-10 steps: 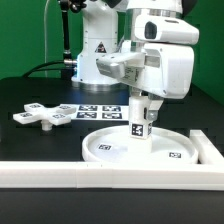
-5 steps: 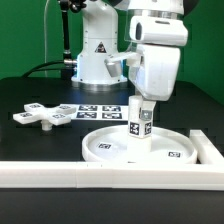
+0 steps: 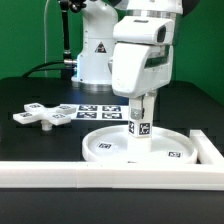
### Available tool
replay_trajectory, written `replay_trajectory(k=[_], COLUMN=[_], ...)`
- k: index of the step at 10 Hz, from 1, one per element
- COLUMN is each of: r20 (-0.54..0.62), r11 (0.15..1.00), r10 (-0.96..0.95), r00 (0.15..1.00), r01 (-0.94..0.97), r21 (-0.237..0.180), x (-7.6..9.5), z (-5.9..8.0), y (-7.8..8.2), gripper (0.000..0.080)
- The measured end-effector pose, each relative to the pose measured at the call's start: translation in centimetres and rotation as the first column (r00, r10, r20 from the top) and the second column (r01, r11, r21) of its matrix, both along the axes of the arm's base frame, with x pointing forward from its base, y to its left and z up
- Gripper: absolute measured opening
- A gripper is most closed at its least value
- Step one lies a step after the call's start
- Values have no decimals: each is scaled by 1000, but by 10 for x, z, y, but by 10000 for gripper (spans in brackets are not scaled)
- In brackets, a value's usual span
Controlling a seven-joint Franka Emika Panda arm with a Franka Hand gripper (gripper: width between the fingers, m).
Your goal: Assemble round table
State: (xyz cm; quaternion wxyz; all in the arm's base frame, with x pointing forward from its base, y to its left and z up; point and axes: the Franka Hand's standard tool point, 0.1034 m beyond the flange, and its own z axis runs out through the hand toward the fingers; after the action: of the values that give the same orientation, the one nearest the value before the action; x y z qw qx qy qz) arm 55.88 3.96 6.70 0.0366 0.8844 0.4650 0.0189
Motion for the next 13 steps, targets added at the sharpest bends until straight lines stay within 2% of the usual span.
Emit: replay_trajectory(k=[1,2,7,8,9,10,11,13], r20=[4,2,-20,-37,-53,-69,-96,-139], r11=[992,946,767,640,550,460,330,122], r10=[-125,-317,-634,-759,-826,-877,-932,-980], r00=[992,948,773,650,562,475,349,145], r01=[125,316,632,756,822,874,929,979], r21=[31,71,108,141,151,159,166,162], x=[-1,-1,-1,-1,-2,-1,-2,-2], z=[0,0,-1,-1,-2,-2,-3,-3], y=[-4,-5,-2,-3,-3,-3,-4,-5], gripper=[414,414,414,414,414,414,414,414])
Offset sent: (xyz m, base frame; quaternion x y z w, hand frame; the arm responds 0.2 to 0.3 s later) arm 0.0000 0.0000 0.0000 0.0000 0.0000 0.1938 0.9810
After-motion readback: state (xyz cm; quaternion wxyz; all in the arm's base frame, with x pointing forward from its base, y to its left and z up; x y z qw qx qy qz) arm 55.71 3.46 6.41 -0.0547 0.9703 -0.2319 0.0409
